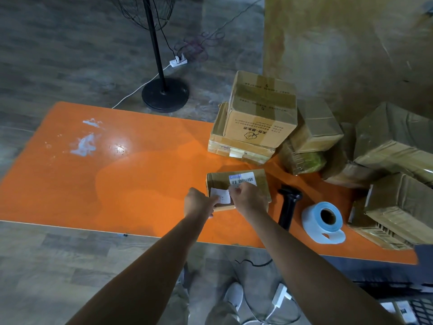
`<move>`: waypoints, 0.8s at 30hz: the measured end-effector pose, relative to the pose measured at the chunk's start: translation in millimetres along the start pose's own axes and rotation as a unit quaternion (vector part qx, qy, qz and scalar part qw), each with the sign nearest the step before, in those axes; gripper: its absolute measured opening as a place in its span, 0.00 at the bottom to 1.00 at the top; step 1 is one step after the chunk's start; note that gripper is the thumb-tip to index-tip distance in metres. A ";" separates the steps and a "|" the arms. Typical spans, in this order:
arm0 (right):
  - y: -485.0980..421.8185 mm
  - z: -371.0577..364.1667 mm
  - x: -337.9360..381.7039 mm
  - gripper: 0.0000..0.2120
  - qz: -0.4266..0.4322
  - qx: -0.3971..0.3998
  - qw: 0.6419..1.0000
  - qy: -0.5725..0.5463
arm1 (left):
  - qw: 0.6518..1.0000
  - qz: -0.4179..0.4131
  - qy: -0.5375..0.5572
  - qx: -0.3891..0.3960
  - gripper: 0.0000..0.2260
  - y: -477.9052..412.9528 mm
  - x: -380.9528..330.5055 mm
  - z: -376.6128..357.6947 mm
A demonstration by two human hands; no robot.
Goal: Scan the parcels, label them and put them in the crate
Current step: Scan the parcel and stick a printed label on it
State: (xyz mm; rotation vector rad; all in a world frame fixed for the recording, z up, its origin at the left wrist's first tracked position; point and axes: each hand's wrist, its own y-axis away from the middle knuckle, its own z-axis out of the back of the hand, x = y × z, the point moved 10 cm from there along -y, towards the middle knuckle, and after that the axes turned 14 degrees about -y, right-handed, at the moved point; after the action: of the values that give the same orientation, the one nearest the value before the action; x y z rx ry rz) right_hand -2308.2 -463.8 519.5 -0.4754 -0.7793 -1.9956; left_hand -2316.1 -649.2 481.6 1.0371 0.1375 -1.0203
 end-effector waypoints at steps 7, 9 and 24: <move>-1.6 -3.5 -2.9 0.19 -0.018 0.028 0.999 -0.037 | 0.999 0.020 -0.005 0.040 0.19 -7.2 3.5 -2.4; -1.8 -1.9 -2.0 0.17 -0.015 0.024 0.999 -0.018 | 0.999 0.016 -0.007 0.044 0.15 -9.6 2.4 -5.2; 1.8 51.5 -35.7 0.17 -0.018 -0.093 0.995 0.010 | 0.995 0.017 0.054 0.085 0.16 -7.8 7.6 -17.2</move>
State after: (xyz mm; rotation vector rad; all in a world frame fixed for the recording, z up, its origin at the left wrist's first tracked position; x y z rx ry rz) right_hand -2287.3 -407.1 536.0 -0.5506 -0.5957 -2.1140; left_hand -2311.7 -641.7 463.2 1.2456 0.1222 -0.9575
